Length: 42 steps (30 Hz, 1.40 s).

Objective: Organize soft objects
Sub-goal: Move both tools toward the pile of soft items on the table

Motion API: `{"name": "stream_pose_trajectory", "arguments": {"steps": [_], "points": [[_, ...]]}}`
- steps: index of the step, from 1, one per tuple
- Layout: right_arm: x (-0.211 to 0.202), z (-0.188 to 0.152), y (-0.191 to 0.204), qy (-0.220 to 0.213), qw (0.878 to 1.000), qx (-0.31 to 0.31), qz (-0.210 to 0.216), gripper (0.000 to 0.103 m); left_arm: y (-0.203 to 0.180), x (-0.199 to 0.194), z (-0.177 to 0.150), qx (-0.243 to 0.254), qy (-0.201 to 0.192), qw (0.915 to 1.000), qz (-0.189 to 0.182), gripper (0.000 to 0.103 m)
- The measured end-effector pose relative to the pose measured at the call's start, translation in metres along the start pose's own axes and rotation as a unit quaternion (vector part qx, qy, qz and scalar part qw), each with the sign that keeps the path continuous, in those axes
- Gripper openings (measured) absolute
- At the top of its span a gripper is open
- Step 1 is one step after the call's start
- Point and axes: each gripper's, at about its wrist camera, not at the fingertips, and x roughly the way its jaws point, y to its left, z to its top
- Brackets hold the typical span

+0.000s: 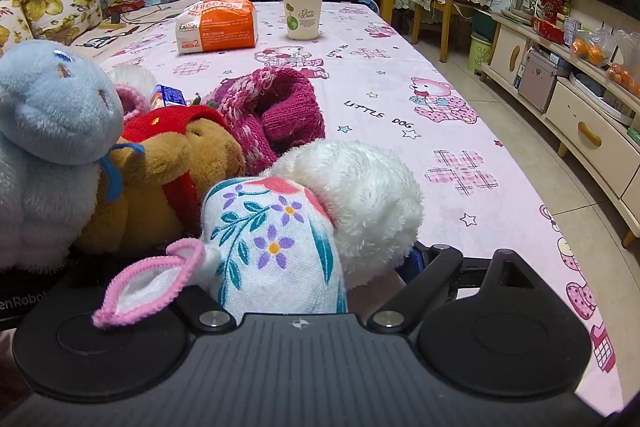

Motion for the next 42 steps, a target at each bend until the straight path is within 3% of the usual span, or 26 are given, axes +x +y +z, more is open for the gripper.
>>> {"name": "stream_pose_trajectory", "arguments": {"steps": [13,26,42], "points": [[-0.013,-0.006,-0.007,0.01,1.0,-0.016,0.022,0.103,0.008,-0.02,-0.015,0.015,0.011,0.9997,-0.013,0.103],[-0.037,-0.017,-0.019,0.04,0.998,0.015,0.04,0.103,0.021,-0.064,-0.03,0.046,0.004,0.9988,-0.019,0.102],[-0.077,-0.028,-0.006,-0.012,0.998,0.016,0.064,0.103,0.076,-0.144,-0.025,0.007,-0.07,0.9975,0.01,0.102]]}}
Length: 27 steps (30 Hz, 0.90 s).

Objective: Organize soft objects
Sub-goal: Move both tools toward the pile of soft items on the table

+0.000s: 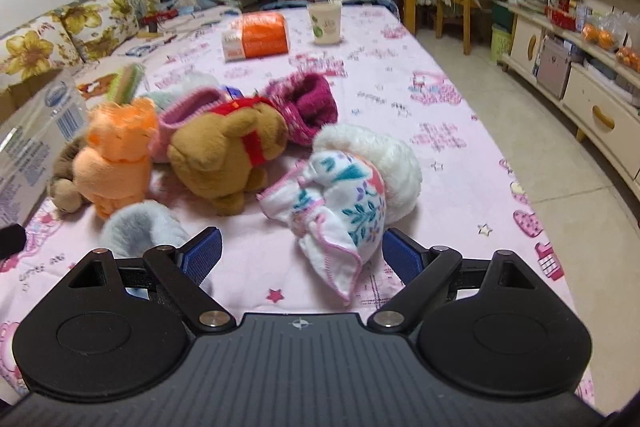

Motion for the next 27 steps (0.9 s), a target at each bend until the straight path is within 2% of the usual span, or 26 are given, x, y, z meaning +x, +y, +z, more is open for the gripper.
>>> {"name": "stream_pose_trajectory", "arguments": {"steps": [14,18,27], "points": [[-0.061,-0.009,0.047,-0.065,0.996,-0.028,0.055,0.103,0.061,-0.053,0.01,-0.054,-0.043,0.9964,0.048,0.102],[-0.08,-0.015,0.064,-0.083,0.993,-0.049,0.066,0.103,0.072,-0.065,0.01,-0.062,-0.055,0.9943,0.067,0.102],[-0.109,-0.019,0.08,-0.128,0.986,-0.067,0.085,0.103,0.084,-0.079,0.011,-0.081,-0.078,0.9901,0.083,0.102]]}}
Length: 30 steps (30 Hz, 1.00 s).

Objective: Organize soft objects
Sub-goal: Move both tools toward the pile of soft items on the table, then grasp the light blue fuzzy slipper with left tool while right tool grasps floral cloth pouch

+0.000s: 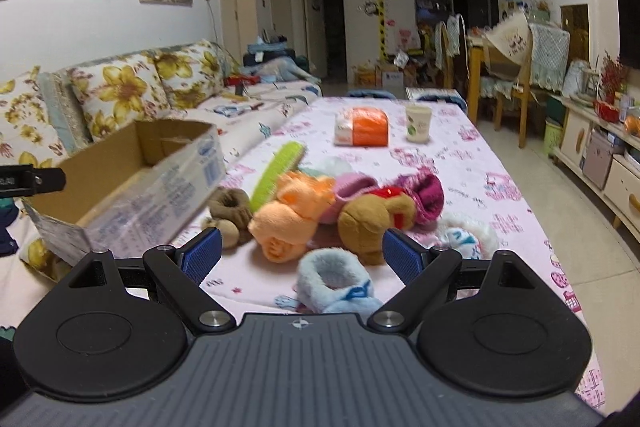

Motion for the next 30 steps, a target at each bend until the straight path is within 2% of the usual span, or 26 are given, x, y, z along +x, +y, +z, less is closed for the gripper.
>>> {"name": "stream_pose_trajectory", "arguments": {"steps": [6,11,16,22,27,30], "points": [[-0.011,0.0,-0.006,-0.018,1.0,0.01,-0.012,0.103,-0.009,-0.003,-0.003,0.021,-0.011,0.9997,0.001,0.102],[0.0,-0.008,-0.02,0.001,1.0,0.021,-0.018,0.103,-0.028,-0.005,-0.009,0.058,-0.013,0.9982,-0.009,0.102],[0.007,-0.011,-0.042,0.016,0.998,0.046,-0.031,0.103,-0.056,-0.003,-0.02,0.096,-0.015,0.9945,-0.04,0.102],[0.023,-0.016,-0.078,0.037,0.993,0.082,-0.076,0.103,-0.099,0.004,-0.041,0.141,-0.001,0.9854,-0.096,0.102],[0.042,-0.02,-0.104,0.055,0.987,0.119,-0.089,0.103,-0.134,0.015,-0.062,0.183,0.014,0.9737,-0.135,0.102],[0.051,-0.021,-0.116,0.06,0.985,0.143,-0.078,0.103,-0.15,0.024,-0.072,0.202,0.022,0.9677,-0.15,0.102]]}}
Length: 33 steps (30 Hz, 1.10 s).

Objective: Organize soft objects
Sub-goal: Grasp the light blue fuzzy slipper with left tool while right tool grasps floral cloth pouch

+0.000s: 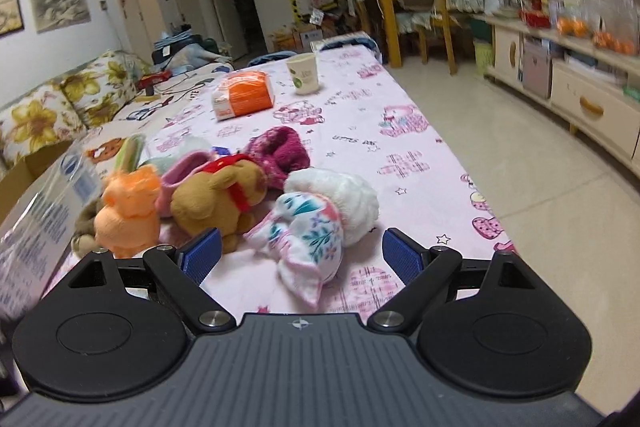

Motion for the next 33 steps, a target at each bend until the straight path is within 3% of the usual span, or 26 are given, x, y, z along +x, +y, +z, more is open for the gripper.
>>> {"name": "stream_pose_trajectory", "arguments": {"steps": [12,15,17,24,29,33], "points": [[0.026,0.0,0.005,0.059,0.998,0.017,0.03,0.103,-0.029,0.059,-0.005,0.048,0.014,0.9958,-0.077,0.103],[0.029,0.003,0.0,0.076,0.996,0.032,0.034,0.096,-0.027,0.069,-0.001,0.036,0.011,0.9934,-0.108,0.103],[0.03,0.002,0.002,0.084,0.995,0.037,0.037,0.083,-0.025,0.076,0.001,0.03,0.012,0.9911,-0.129,0.103],[0.035,0.0,0.01,0.085,0.995,0.038,0.027,0.079,-0.024,0.095,0.002,0.021,0.012,0.9817,-0.189,0.103],[0.04,-0.001,0.005,0.086,0.994,0.062,0.02,0.078,-0.028,0.102,0.002,0.024,0.015,0.9776,-0.209,0.103],[0.035,-0.001,0.011,0.076,0.996,0.049,0.012,0.069,-0.03,0.109,0.004,0.027,0.021,0.9744,-0.222,0.103]]}}
